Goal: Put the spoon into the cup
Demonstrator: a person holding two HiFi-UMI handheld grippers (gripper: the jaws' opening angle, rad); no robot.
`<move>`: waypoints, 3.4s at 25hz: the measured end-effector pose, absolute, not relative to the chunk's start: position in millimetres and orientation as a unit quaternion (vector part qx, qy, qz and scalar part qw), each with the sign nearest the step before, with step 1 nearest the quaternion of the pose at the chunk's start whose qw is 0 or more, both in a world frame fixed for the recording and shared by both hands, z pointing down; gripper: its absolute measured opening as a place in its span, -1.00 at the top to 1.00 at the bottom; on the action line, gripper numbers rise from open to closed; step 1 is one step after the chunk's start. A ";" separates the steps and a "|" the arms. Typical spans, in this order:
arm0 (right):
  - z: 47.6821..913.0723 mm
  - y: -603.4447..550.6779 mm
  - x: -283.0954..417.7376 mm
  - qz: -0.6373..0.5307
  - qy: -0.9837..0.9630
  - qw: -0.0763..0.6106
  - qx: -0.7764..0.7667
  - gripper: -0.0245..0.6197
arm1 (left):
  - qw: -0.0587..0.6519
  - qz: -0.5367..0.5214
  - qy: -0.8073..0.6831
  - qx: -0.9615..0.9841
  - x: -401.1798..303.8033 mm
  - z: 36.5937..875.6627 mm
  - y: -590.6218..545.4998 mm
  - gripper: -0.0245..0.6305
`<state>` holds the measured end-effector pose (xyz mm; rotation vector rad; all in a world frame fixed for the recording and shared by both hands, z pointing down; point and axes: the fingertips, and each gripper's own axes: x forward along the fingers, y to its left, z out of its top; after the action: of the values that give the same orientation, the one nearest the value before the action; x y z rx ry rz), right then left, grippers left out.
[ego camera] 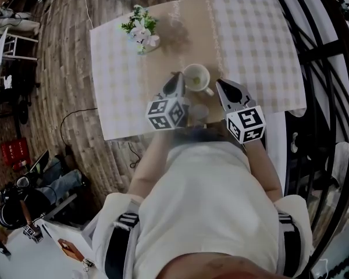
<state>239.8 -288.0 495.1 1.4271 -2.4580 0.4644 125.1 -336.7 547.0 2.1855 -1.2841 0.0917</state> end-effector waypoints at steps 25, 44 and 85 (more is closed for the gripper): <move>492.2 -288.5 232.0 0.153 -0.854 0.134 0.480 0.92 | 0.262 0.085 -0.480 0.833 132.0 564.8 -325.3 0.91; 480.8 -236.5 205.7 0.149 -0.857 0.124 0.478 0.92 | 0.299 0.058 -0.458 0.835 101.7 549.0 -262.0 0.57; 449.0 -114.1 159.7 0.134 -0.879 0.125 0.440 0.92 | 0.244 0.019 -0.506 0.827 47.5 453.2 -121.2 0.90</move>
<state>159.7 -114.1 449.0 1.2832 -2.5607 0.3890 47.5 -121.2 453.2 2.2602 -1.3811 0.0531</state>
